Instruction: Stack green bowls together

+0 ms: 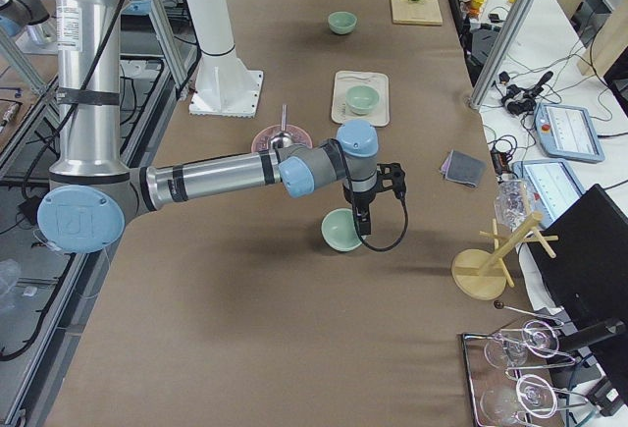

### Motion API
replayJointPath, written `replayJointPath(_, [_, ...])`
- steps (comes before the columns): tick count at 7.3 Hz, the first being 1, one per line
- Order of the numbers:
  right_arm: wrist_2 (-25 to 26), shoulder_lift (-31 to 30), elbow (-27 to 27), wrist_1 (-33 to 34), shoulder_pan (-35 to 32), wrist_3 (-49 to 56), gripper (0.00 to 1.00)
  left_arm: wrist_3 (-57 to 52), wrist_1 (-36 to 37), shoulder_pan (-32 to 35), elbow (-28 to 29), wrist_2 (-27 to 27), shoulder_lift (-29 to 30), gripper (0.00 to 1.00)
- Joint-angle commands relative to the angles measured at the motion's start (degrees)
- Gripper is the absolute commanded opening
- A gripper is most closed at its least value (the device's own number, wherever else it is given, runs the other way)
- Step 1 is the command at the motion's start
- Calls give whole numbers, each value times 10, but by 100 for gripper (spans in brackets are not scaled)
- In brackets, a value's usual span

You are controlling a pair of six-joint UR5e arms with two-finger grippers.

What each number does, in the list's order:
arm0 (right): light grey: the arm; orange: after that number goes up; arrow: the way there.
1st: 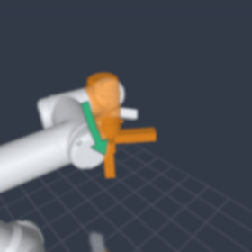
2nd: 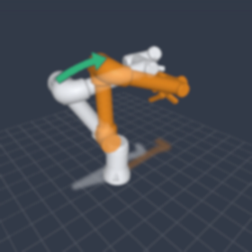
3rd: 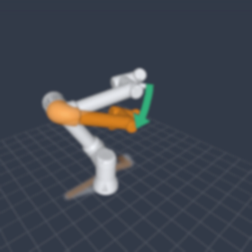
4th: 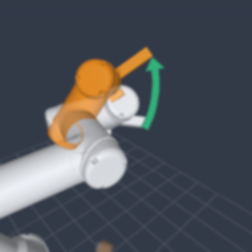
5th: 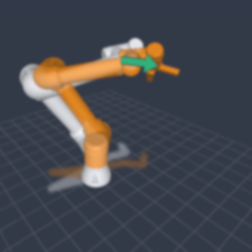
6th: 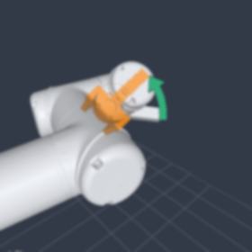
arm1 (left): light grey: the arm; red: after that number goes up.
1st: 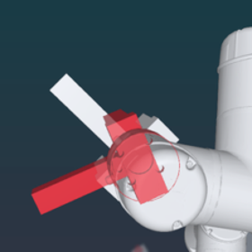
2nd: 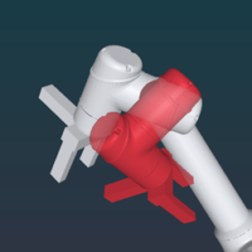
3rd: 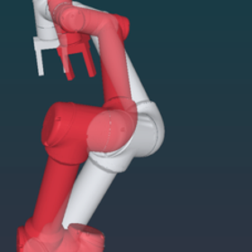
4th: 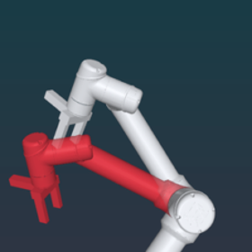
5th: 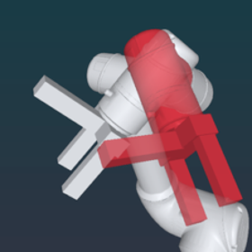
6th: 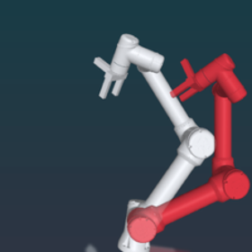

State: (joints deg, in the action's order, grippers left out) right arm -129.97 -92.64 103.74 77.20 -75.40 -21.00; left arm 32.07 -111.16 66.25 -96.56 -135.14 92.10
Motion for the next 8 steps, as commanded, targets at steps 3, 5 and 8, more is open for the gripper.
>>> replayJointPath(3, [1,4,-6,0,4,-17,100,112,-37,-77,1,39,7,98])
replayJointPath(5, [1,6,-7,0,4,-17,100,111,-37,-96,2,52,6,85])
replayJointPath(8, [1,6,-6,0,4,-17,100,106,-38,-118,2,76,4,85])
